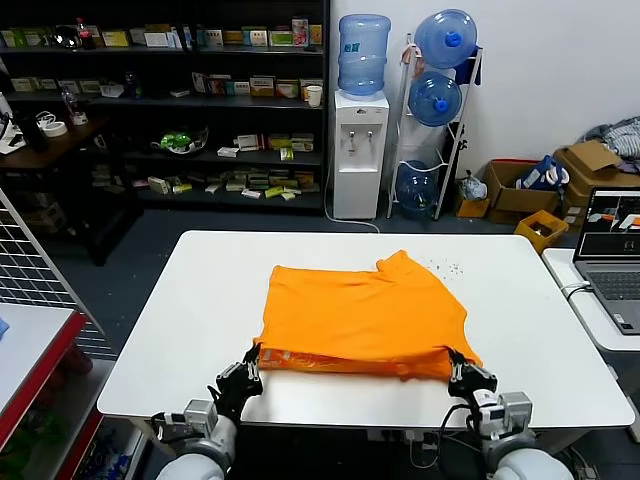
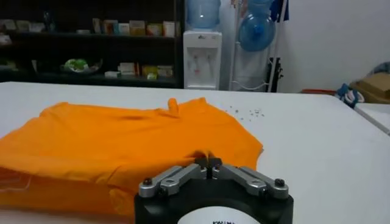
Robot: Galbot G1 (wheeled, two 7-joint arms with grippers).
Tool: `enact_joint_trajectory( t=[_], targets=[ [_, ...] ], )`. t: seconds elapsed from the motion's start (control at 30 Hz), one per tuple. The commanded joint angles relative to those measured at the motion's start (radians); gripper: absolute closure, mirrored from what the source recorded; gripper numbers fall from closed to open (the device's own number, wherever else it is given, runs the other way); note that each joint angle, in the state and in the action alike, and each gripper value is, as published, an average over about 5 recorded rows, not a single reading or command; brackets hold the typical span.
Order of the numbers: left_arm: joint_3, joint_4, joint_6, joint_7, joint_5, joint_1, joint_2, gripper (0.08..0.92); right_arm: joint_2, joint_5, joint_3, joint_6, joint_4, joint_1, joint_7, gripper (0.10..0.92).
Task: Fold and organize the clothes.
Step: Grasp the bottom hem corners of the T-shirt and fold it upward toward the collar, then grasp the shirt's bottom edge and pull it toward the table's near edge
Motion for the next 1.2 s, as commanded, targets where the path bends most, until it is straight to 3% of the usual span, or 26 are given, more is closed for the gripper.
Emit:
enact_joint_trajectory(
  t=[0.03,0.17,0.3,0.7,0.93,1.07,1.2],
  targets=[
    [0.026,0.087,0.023,-0.008,-0.009,-0.117,-0.008,0.908,-0.023,0.052,-0.044,-0.031,-0.084,0.142,0.005,0.901],
    [0.027,0.113,0.031,-0.006,-0.007,-0.127,-0.013,0.908,-0.008,0.041,-0.059,-0.020,-0.127,0.170,-0.021,0.898],
    [0.023,0.134,0.034,-0.002,-0.002,-0.132,-0.023,0.874,0.002,0.009,-0.066,-0.003,-0.171,0.193,-0.075,0.827],
    [-0.014,0.047,0.020,0.022,0.033,0.015,-0.013,0.538,-0.016,-0.083,0.019,0.125,-0.126,0.040,-0.155,0.481],
    [-0.022,0.085,-0.015,0.056,0.048,0.067,-0.047,0.330,-0.045,-0.052,0.080,0.130,-0.155,-0.030,-0.178,0.276],
    [-0.024,0.136,-0.029,0.087,0.045,0.034,-0.063,0.225,-0.044,0.026,0.096,0.100,-0.196,-0.030,-0.182,0.211],
    [-0.026,0.175,-0.028,0.098,0.037,-0.004,-0.062,0.182,-0.039,0.054,0.097,0.086,-0.222,-0.022,-0.188,0.203]
  ],
)
